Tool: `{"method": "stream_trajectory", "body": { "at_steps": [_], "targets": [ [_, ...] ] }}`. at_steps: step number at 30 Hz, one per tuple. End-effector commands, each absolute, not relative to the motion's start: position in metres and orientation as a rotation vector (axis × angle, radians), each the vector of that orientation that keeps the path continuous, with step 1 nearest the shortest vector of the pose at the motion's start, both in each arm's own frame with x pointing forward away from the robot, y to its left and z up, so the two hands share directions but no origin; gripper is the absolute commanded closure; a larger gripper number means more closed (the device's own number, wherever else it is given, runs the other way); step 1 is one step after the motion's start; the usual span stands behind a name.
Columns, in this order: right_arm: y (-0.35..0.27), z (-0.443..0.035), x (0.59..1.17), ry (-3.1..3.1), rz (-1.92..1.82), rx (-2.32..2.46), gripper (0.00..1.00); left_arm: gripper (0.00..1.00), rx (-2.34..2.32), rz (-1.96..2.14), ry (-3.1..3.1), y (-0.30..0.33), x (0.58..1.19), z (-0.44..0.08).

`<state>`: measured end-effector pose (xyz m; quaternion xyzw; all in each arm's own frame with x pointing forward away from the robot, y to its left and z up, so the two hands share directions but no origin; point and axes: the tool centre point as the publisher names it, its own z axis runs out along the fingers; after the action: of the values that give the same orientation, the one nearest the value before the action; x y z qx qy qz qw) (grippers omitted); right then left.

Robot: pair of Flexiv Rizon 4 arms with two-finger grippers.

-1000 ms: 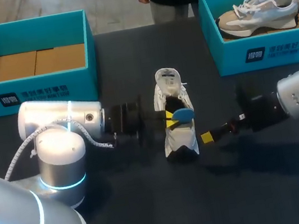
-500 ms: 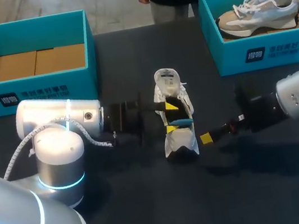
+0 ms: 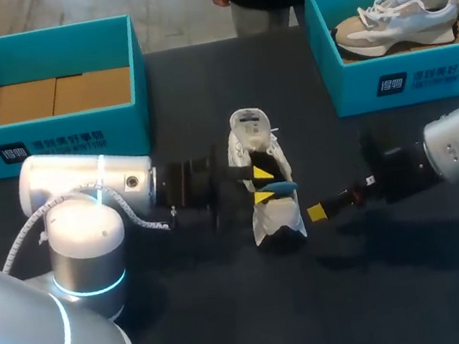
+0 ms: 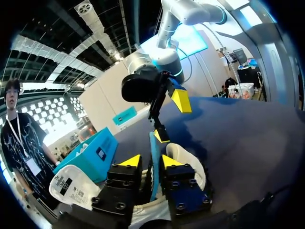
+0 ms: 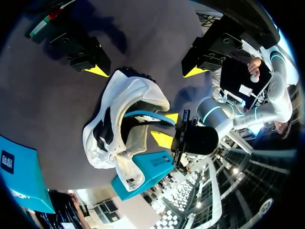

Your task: Take the shoe out of the shoebox, open the shoe tongue, remove and reinsert the insole, then place the shoe into the shoebox

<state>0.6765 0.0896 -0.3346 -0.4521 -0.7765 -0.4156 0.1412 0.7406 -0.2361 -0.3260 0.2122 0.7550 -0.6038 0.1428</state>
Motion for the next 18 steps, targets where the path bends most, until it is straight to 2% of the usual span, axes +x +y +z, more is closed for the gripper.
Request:
{"method": "stream_trajectory", "body": {
  "at_steps": [1,18],
  "targets": [
    [0.089,-0.335,0.677,-2.243,-1.199,-1.307,0.0,1.0,0.617,-1.741,2.186,-0.239,0.741,-0.329],
    [0.086,-0.336,0.675,-2.236,-1.193,-1.317,0.0,1.0,0.609,-1.702,2.253,-0.238,0.757,-0.35]
  ]
}}
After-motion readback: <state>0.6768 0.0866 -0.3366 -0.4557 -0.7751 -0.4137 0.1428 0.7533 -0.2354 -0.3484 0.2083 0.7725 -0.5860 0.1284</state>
